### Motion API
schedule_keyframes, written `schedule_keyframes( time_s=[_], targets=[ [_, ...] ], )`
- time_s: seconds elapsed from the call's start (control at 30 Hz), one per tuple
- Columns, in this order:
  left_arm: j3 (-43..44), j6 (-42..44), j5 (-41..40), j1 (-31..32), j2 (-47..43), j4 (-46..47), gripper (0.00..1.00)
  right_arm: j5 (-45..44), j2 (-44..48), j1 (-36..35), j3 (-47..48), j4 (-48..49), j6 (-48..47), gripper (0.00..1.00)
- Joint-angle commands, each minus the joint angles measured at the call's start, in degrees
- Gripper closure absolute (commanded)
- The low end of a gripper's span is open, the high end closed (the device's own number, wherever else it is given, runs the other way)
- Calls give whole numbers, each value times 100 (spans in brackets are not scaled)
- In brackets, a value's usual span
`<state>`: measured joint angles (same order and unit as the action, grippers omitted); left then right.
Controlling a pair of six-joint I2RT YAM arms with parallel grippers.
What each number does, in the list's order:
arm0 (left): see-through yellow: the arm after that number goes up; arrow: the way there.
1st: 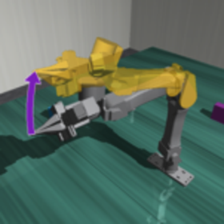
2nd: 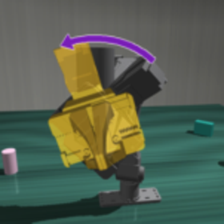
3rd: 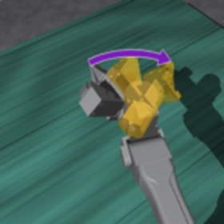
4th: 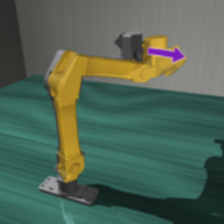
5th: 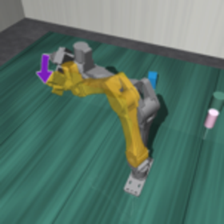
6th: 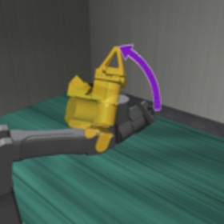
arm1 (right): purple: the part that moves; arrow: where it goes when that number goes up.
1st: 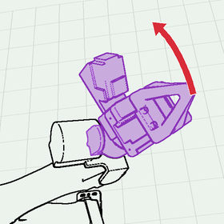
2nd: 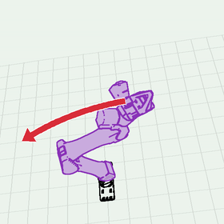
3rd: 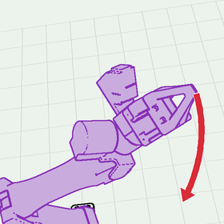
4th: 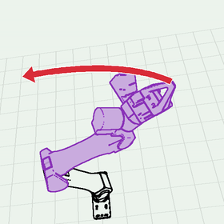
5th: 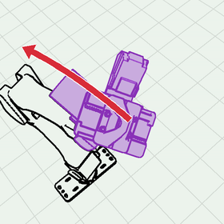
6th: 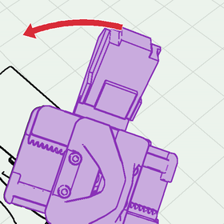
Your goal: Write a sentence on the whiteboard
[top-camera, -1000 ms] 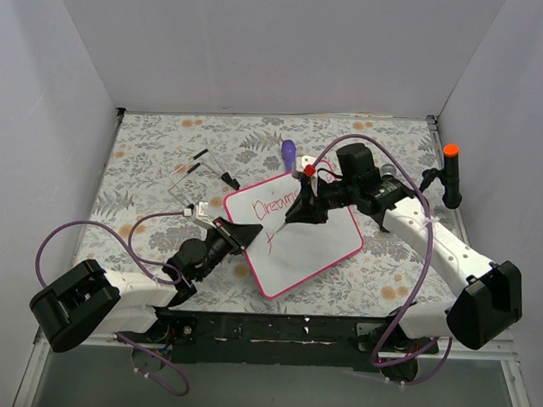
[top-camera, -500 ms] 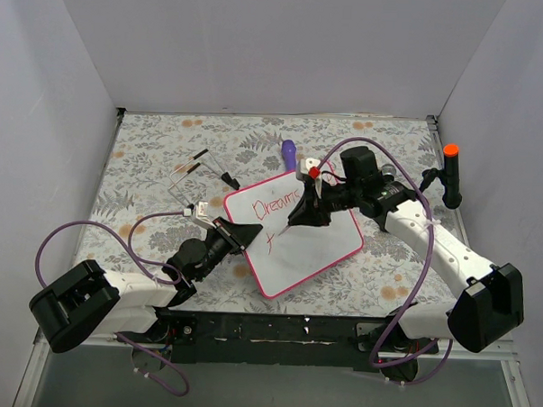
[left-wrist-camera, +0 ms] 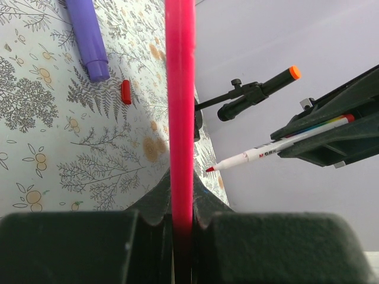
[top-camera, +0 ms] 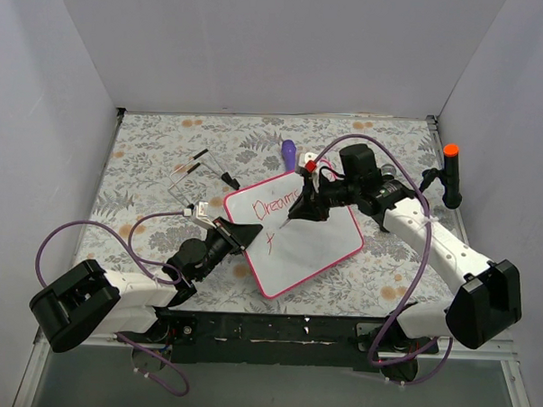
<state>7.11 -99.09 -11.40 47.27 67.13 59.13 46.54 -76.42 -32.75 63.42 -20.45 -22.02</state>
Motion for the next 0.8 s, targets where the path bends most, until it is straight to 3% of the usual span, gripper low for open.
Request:
schedule_keyframes(
  time_s=[0.0,0.77],
  targets=[
    [264,-278,-29,20,-148,1127,100,-268,-66,-3,241,348,250,99],
    [229,-260,41,20,-77,1267,100,-550,-444,-328,294,507,357,99]
  ],
)
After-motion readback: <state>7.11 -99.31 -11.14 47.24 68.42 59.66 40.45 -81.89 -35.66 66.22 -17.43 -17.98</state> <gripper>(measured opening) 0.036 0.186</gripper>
